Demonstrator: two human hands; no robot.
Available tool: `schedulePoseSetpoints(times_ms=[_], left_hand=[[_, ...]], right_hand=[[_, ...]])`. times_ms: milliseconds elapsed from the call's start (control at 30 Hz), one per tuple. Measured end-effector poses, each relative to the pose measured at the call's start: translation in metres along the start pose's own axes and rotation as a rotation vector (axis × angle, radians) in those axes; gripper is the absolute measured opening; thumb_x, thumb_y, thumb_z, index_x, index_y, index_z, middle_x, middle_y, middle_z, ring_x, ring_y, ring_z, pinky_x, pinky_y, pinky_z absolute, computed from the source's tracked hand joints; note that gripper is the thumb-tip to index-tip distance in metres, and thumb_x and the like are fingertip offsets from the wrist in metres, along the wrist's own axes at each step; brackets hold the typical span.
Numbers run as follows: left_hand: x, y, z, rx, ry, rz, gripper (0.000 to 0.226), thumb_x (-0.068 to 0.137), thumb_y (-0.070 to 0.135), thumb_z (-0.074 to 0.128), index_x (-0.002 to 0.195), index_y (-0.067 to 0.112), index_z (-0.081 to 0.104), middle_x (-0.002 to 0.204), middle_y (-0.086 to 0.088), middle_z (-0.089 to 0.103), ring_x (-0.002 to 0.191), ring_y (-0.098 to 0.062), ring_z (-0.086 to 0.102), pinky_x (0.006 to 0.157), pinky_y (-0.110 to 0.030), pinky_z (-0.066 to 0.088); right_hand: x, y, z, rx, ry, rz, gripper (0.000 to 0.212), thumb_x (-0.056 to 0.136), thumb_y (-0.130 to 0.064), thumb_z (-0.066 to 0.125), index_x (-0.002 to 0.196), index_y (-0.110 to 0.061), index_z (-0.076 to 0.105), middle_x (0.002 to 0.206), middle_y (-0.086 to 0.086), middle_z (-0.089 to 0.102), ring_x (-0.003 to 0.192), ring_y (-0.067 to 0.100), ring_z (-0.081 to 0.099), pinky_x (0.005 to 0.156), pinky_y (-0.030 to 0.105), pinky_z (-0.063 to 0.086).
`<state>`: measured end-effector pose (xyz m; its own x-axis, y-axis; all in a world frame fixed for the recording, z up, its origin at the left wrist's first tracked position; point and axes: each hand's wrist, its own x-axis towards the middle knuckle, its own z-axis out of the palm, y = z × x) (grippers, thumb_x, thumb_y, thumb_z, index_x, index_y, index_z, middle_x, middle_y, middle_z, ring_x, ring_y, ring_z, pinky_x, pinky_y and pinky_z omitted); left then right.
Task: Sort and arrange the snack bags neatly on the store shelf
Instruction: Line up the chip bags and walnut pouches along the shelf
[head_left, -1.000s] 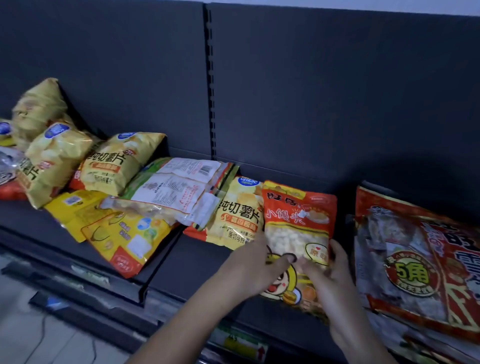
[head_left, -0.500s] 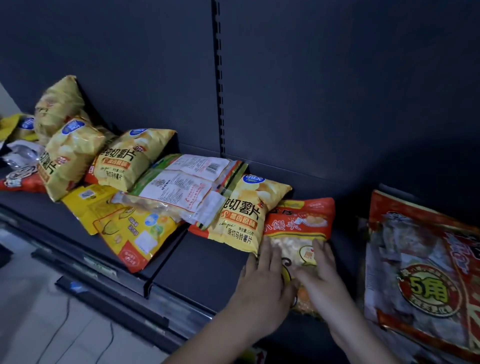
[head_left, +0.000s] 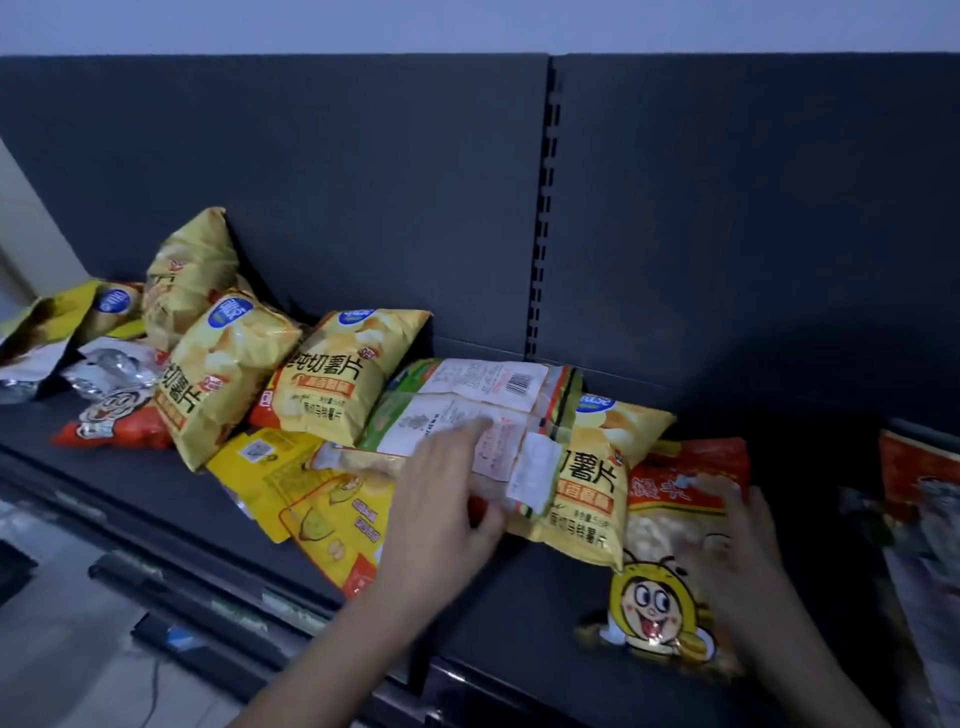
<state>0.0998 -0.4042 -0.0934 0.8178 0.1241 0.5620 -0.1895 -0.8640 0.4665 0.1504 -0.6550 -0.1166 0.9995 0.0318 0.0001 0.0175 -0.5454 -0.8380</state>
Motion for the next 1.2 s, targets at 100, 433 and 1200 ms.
schedulePoseSetpoints(times_ms=[100, 433, 1200], left_hand=[[0.024, -0.062, 0.011, 0.413, -0.246, 0.153, 0.092, 0.053, 0.038, 0.071, 0.134, 0.01, 0.039, 0.138, -0.016, 0.05, 0.127, -0.038, 0.047, 0.1, -0.055, 0.042], [0.066, -0.082, -0.015, 0.047, 0.118, 0.312, 0.049, 0.078, 0.039, 0.051, 0.111, 0.005, 0.064, 0.093, -0.009, 0.072, 0.078, -0.024, 0.067, 0.067, -0.027, 0.047], [0.081, 0.074, -0.008, -1.486, -0.662, -0.818, 0.026, 0.086, 0.036, 0.063, 0.103, 0.019, 0.07, 0.086, -0.009, 0.075, 0.068, -0.025, 0.072, 0.06, -0.035, 0.06]], right_hand=[[0.003, -0.006, 0.005, -0.039, -0.044, 0.054, 0.065, 0.085, -0.015, 0.065, 0.141, -0.026, 0.034, 0.153, -0.002, 0.015, 0.136, 0.026, 0.028, 0.108, 0.048, 0.033], [-0.012, 0.003, 0.025, -0.409, 0.068, 0.093, 0.081, 0.072, -0.069, 0.027, 0.13, -0.018, 0.049, 0.139, 0.012, 0.043, 0.128, 0.032, 0.039, 0.1, 0.047, 0.039], [-0.085, -0.034, -0.047, 1.261, 0.062, -0.055, 0.07, 0.1, -0.049, 0.032, 0.147, 0.001, 0.018, 0.151, 0.028, 0.019, 0.141, 0.037, 0.019, 0.116, 0.046, 0.009]])
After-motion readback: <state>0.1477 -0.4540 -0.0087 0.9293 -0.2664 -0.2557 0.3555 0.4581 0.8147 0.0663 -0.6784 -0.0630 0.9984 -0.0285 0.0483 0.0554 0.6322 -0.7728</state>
